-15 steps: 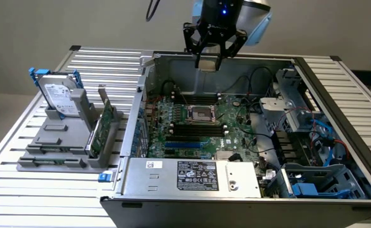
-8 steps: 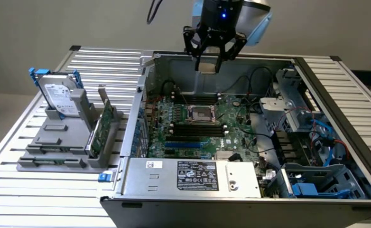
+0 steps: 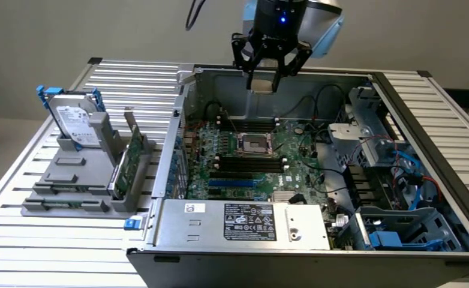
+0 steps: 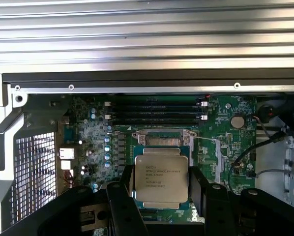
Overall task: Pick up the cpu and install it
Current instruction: 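Place the cpu into insertion slot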
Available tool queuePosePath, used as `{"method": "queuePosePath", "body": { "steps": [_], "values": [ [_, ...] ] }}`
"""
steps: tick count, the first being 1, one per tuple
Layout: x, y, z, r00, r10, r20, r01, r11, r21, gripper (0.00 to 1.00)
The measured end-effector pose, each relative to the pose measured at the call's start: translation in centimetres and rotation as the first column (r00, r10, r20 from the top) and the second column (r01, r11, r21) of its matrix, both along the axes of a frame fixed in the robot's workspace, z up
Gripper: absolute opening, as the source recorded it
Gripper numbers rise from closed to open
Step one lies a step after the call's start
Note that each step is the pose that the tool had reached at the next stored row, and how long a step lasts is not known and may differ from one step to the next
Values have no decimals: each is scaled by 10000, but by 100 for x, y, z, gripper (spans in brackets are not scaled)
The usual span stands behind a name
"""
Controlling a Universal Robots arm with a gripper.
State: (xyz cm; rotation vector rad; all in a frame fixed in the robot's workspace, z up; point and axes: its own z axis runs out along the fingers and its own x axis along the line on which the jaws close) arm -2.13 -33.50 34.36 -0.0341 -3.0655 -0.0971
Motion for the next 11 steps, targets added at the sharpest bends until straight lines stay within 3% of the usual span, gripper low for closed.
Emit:
{"method": "queuePosePath", "body": {
  "steps": [5,6,11],
  "values": [
    [-1,0,0,10000,9,1,-9,10000,0,55],
    [-6,1,-4,10000,7,30,-7,10000,1,55],
    [-7,1,-49,9970,-779,39,779,9970,0,55]
  ]
}}
